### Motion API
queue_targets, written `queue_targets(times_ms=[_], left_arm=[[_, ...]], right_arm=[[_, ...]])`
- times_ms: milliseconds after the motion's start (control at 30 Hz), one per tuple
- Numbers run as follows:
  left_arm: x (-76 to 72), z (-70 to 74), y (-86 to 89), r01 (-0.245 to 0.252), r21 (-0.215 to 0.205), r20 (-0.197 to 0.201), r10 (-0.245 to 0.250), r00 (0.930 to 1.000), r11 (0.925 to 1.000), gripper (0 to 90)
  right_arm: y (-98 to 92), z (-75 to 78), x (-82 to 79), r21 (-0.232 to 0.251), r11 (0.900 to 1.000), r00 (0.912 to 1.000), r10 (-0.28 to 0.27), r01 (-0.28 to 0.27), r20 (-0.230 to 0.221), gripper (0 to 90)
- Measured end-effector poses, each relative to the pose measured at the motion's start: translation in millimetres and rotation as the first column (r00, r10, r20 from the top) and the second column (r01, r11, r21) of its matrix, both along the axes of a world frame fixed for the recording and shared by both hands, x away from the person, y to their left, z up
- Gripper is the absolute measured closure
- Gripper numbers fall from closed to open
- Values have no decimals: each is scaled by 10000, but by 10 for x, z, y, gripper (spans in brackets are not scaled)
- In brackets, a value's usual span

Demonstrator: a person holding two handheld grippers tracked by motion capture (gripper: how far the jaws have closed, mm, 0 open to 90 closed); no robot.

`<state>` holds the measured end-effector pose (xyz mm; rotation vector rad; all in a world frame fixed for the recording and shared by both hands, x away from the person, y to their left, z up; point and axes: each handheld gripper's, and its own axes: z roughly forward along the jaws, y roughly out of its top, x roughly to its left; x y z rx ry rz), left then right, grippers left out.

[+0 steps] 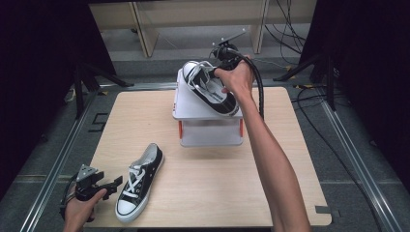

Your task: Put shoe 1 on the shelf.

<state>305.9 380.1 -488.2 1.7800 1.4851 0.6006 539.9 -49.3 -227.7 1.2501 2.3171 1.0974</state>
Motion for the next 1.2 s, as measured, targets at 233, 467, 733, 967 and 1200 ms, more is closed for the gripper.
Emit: queue_targets(times_ms=[233, 467, 733, 967, 1200], left_arm=[[-6, 8, -12, 59, -121, 11, -59, 10000, 9999, 181], [-5, 9, -11, 108, -137, -31, -109, 9999, 9998, 181], [9, -6, -12, 181, -224, 27, -180, 9998, 9996, 181], [16, -11, -17, 258, -239, -6, -258, 9997, 9994, 181], [3, 5, -24, 237, -132, -39, -238, 9997, 9996, 181]], right_arm=[[-36, -53, 227, 513, 9890, 9892, -1361, 1389, -544, 869], [-35, -127, 359, 1427, 9705, 9797, -1848, 1944, -776, 869], [134, -255, 452, 2187, 9461, 9693, -2186, 2388, -1128, 867], [176, -296, 447, 2877, 9165, 9587, -2454, 2778, -1441, 866], [187, -383, 416, 2678, 9167, 9520, -2619, 2967, -1583, 859]])
